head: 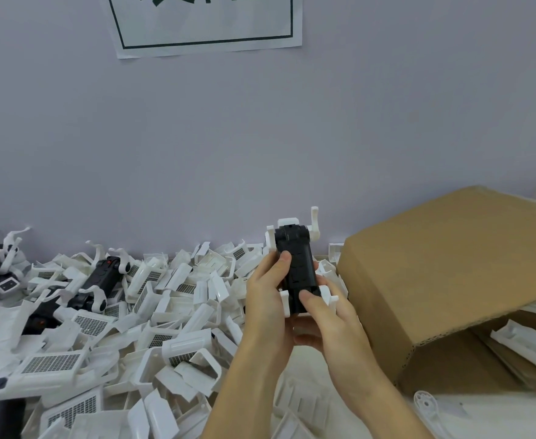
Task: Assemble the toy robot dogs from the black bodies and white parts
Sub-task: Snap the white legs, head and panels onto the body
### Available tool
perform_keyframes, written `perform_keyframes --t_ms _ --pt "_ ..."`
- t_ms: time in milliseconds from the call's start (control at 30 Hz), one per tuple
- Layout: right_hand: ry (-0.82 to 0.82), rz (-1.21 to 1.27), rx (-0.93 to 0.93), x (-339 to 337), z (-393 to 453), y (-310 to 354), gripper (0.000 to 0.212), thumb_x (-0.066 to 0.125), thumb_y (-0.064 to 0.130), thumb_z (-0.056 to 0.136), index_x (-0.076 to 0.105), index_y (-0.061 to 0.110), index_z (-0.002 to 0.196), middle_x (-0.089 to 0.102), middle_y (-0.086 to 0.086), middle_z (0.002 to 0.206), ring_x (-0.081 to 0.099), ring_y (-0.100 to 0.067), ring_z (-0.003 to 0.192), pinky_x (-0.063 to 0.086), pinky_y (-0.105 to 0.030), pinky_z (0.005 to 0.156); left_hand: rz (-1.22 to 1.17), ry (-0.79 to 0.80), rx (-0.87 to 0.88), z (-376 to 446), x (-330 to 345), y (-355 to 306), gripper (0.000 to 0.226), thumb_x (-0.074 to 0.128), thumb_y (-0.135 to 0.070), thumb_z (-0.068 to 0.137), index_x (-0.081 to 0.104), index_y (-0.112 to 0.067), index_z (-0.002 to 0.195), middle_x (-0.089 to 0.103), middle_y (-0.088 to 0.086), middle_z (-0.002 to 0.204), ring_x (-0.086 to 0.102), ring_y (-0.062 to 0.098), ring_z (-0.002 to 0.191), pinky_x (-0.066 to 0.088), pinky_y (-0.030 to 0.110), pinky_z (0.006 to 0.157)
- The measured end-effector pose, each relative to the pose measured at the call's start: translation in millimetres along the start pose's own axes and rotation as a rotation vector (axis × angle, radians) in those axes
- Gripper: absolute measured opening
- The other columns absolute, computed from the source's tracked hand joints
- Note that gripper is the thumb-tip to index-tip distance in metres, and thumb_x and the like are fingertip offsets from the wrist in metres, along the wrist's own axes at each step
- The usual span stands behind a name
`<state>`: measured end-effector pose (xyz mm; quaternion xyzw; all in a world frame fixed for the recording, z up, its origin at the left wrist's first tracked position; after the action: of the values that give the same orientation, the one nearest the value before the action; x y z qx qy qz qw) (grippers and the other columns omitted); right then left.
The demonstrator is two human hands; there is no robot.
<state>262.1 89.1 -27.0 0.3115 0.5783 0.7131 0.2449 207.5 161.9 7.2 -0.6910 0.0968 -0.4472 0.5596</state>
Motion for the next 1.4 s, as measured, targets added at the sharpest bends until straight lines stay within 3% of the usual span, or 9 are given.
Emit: perform_keyframes --t_ms 400,633,733,800,867,967,1100,1267,1400 --pt "0.042 -0.009 -0.024 -3 -1 1 0.032 0.055 0.022 0.087 0.064 0.032 0.116 0.073 -0.005 0.097 0.069 -0.029 0.090 0.057 -0.053 0.085 0.022 0.001 0.018 0 1 0 0.024 0.053 -0.024 0.101 0.075 -0.014 0.102 0.075 0.014 0.099 0.071 0.021 0.075 0.049 0.027 0.047" --pt "0.012 -0.081 -0.007 -1 -3 4 0.047 0.048 0.008 0.097 0.064 0.052 0.097 0.074 0.007 0.091 0.070 -0.029 0.092 0.059 -0.050 0.084 0.030 0.001 -0.002 2 -1 3 0.023 0.054 -0.028 0.101 0.073 -0.014 0.104 0.075 0.013 0.103 0.069 0.022 0.074 0.048 0.028 0.045" --pt "-0.014 -0.112 -0.019 1 -5 6 0.050 0.050 0.012 0.099 0.062 0.059 0.088 0.074 0.008 0.090 0.071 -0.024 0.087 0.061 -0.045 0.083 0.010 0.008 0.009 3 -1 4 0.024 0.055 -0.028 0.100 0.074 -0.015 0.103 0.075 0.012 0.099 0.071 0.021 0.074 0.055 0.036 0.060" --pt "-0.021 -0.126 -0.033 2 -5 7 0.045 0.052 0.014 0.100 0.064 0.056 0.091 0.073 0.010 0.089 0.072 -0.015 0.085 0.062 -0.036 0.080 0.002 0.000 0.019 5 -3 4 0.024 0.055 -0.028 0.100 0.076 -0.017 0.100 0.075 0.010 0.096 0.071 0.020 0.073 0.053 0.045 0.075" --pt "-0.016 -0.126 -0.027 2 -5 7 0.038 0.053 0.015 0.099 0.067 0.051 0.097 0.074 0.010 0.089 0.072 -0.012 0.084 0.061 -0.030 0.075 -0.003 -0.013 0.011 5 -4 4 0.025 0.055 -0.030 0.099 0.077 -0.018 0.099 0.075 0.010 0.097 0.070 0.021 0.073 0.052 0.044 0.073" --pt "0.053 -0.082 -0.005 2 -7 8 0.026 0.058 0.026 0.097 0.067 0.041 0.116 0.074 0.001 0.103 0.071 -0.021 0.097 0.058 -0.043 0.086 -0.046 -0.042 -0.044 6 -7 5 0.029 0.056 -0.032 0.097 0.080 -0.016 0.092 0.075 0.011 0.095 0.068 0.027 0.076 0.051 0.041 0.072" --pt "0.146 -0.069 -0.008 2 -12 14 0.052 0.045 0.030 0.077 0.063 0.040 0.125 0.072 0.009 0.111 0.068 -0.014 0.105 0.057 -0.038 0.090 -0.221 -0.173 -0.060 8 -12 2 0.034 0.054 -0.026 0.098 0.077 -0.007 0.084 0.073 0.014 0.083 0.068 0.027 0.063 0.054 0.037 0.066" --pt "-0.202 -0.753 -0.107 -14 -9 13 0.048 0.051 0.008 0.090 0.055 0.029 0.133 0.059 0.008 0.120 0.055 -0.010 0.111 0.049 -0.033 0.096 -0.495 -0.296 0.015 12 -24 -6 0.023 0.051 -0.020 0.103 0.068 -0.009 0.114 0.067 0.007 0.093 0.067 0.018 0.065 0.056 0.031 0.059" --pt "-0.188 -1.158 -0.036 -15 -10 5 0.042 0.047 0.016 0.093 0.046 0.024 0.134 0.050 0.002 0.123 0.047 -0.020 0.117 0.046 -0.033 0.094 -0.397 -0.332 0.053 15 -31 -6 0.043 0.058 -0.024 0.101 0.053 -0.008 0.140 0.068 0.008 0.097 0.067 0.023 0.083 0.053 0.028 0.056"
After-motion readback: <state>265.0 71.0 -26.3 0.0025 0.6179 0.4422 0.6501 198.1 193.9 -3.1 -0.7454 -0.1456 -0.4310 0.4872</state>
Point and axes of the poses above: each hand's wrist, its own z-axis towards the middle knuckle, its own x-axis out of the palm, y = z × x, the point moved 4 cm from there along z, towards the middle knuckle
